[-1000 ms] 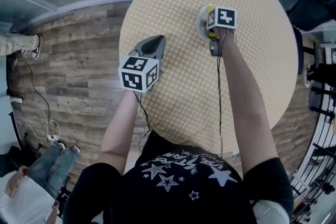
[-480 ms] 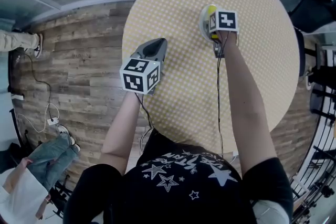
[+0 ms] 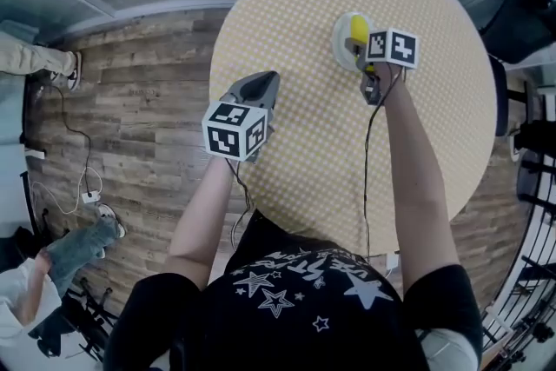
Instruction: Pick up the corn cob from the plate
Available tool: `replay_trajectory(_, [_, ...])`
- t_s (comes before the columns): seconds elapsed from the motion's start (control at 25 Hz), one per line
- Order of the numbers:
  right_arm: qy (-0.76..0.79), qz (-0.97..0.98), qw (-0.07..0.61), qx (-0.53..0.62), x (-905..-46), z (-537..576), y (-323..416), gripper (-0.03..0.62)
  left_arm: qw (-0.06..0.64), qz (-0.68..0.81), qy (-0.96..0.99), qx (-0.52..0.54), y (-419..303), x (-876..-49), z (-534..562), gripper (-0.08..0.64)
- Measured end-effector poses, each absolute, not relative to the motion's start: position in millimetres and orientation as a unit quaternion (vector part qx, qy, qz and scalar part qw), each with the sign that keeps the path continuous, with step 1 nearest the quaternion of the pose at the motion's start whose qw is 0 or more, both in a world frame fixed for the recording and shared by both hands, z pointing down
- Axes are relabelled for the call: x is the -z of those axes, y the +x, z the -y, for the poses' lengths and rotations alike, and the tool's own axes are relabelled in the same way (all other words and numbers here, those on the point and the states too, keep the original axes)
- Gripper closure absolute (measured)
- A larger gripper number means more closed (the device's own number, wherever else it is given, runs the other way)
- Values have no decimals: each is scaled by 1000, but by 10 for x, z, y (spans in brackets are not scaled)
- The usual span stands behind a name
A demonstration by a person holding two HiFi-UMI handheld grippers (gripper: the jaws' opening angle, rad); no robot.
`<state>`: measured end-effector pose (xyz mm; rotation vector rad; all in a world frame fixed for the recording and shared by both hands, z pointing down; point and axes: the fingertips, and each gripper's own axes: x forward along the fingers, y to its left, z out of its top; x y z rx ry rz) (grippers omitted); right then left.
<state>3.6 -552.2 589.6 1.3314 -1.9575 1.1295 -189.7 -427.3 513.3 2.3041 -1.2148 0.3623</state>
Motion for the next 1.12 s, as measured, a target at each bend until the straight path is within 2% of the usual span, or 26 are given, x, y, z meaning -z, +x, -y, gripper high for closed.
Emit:
replay_trajectory(0.52, [404, 827, 95, -380, -4756, 4750, -59, 325, 224, 465, 848, -121, -1430, -4676, 3622, 552])
replay_trajectory(1.12, [322, 880, -3, -349, -3865, 3259, 414, 325, 190, 495, 846, -63, -731, -4057, 2613, 552])
